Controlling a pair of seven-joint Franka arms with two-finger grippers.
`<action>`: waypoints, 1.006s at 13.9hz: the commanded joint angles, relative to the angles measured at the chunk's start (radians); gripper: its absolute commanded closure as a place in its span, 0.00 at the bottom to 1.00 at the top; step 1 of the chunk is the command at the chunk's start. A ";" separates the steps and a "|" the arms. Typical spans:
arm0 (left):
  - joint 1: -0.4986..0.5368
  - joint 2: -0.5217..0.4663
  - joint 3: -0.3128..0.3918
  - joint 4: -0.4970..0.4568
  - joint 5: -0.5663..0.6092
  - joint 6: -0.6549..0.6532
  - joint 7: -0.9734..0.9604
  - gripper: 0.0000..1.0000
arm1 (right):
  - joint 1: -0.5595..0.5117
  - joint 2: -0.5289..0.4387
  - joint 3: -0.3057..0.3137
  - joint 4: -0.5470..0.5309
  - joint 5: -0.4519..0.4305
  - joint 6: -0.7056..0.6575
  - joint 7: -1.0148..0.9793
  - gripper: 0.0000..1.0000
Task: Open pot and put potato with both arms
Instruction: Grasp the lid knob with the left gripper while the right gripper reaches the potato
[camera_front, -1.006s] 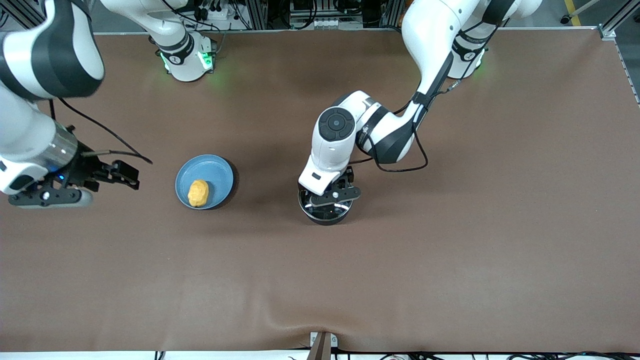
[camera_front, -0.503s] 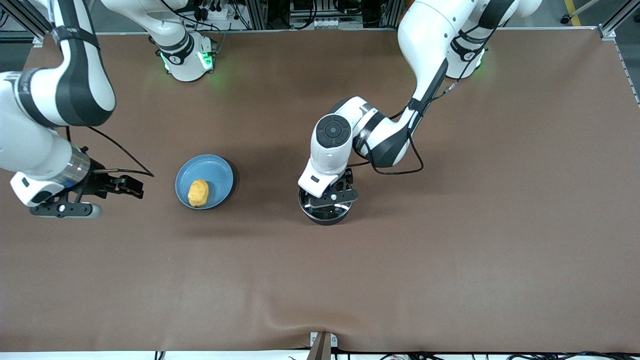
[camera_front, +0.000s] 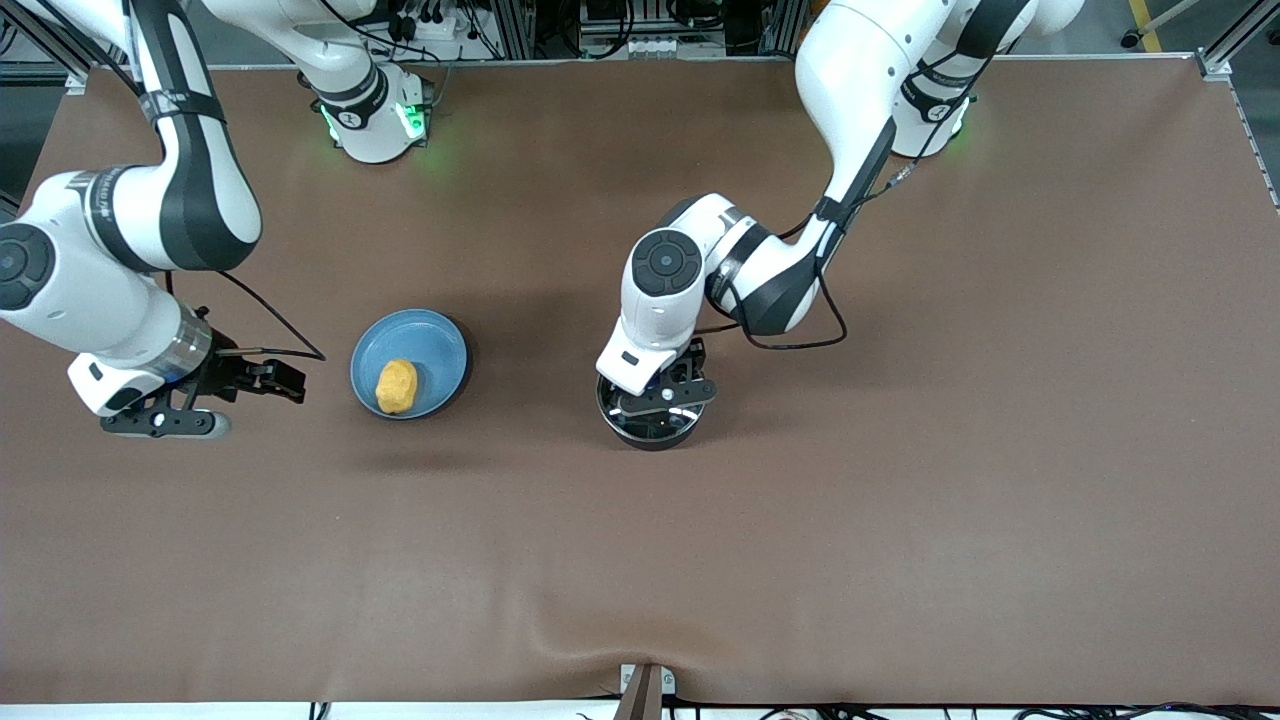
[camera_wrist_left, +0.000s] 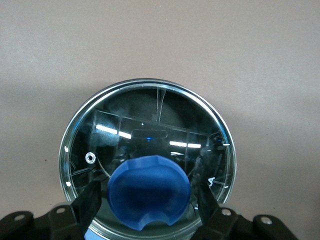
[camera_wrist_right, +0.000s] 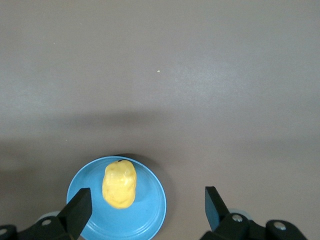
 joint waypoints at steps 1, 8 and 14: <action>-0.009 0.015 0.011 0.016 0.018 -0.002 0.004 0.16 | -0.003 0.003 0.010 -0.094 0.006 0.099 -0.004 0.00; -0.005 0.014 0.011 0.019 0.011 -0.002 -0.013 0.57 | 0.093 0.146 0.015 -0.102 0.008 0.171 0.013 0.00; -0.003 -0.041 0.009 0.021 0.006 -0.012 -0.014 0.79 | 0.098 0.175 0.016 -0.249 0.008 0.414 0.036 0.00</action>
